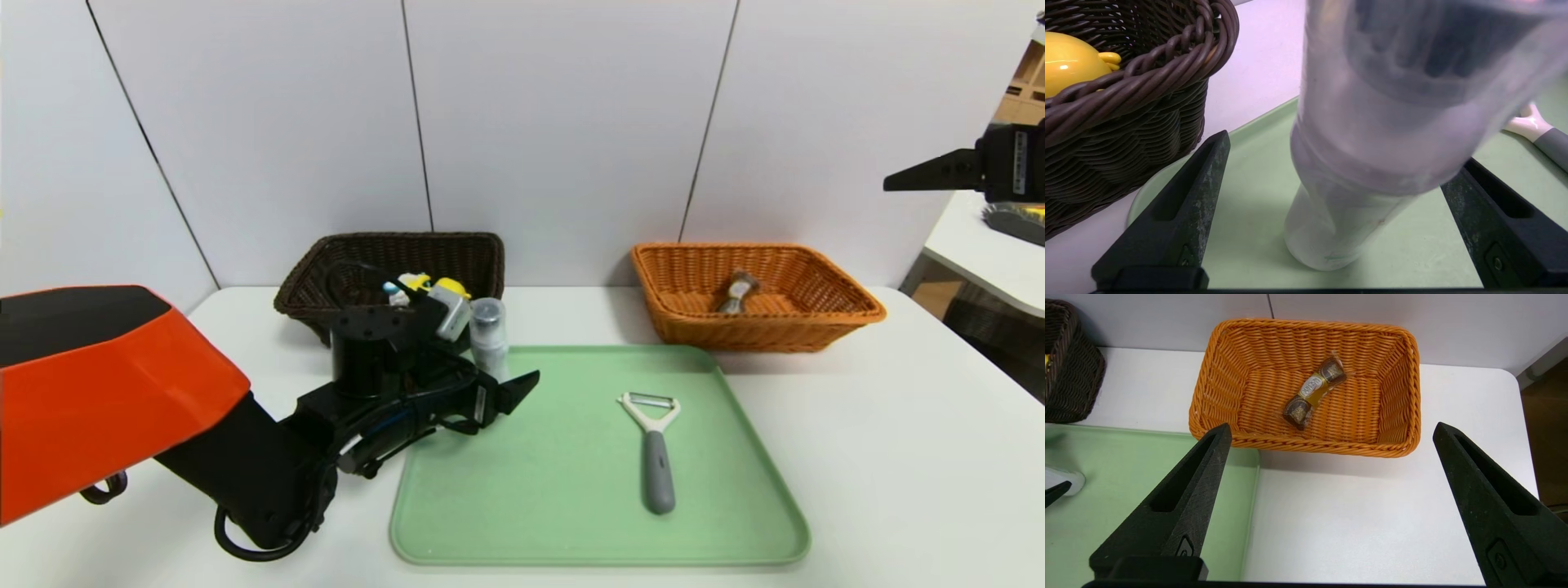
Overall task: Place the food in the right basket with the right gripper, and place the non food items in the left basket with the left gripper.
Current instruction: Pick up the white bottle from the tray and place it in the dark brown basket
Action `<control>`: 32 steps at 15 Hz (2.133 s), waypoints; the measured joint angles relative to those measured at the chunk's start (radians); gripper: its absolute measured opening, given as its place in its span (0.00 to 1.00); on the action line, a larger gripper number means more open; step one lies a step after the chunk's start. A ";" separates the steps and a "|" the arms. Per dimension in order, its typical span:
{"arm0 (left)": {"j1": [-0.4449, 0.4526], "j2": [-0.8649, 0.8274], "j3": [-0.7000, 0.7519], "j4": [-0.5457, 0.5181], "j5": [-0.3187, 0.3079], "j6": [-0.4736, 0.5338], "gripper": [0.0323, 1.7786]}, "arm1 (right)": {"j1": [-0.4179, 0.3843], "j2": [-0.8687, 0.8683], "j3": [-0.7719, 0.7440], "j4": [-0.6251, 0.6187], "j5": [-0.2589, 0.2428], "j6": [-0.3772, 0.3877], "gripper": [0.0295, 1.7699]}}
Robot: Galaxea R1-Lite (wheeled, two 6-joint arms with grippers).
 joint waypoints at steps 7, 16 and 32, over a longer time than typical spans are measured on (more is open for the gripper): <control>0.000 0.037 -0.036 0.000 0.001 -0.001 0.94 | -0.009 -0.005 0.014 -0.004 0.001 -0.001 0.96; 0.000 0.010 -0.041 0.007 0.003 -0.022 0.34 | -0.009 -0.006 0.017 -0.004 0.000 -0.004 0.96; 0.193 -0.423 -0.427 0.706 0.049 -0.027 0.34 | -0.004 -0.010 0.045 -0.009 0.001 0.000 0.96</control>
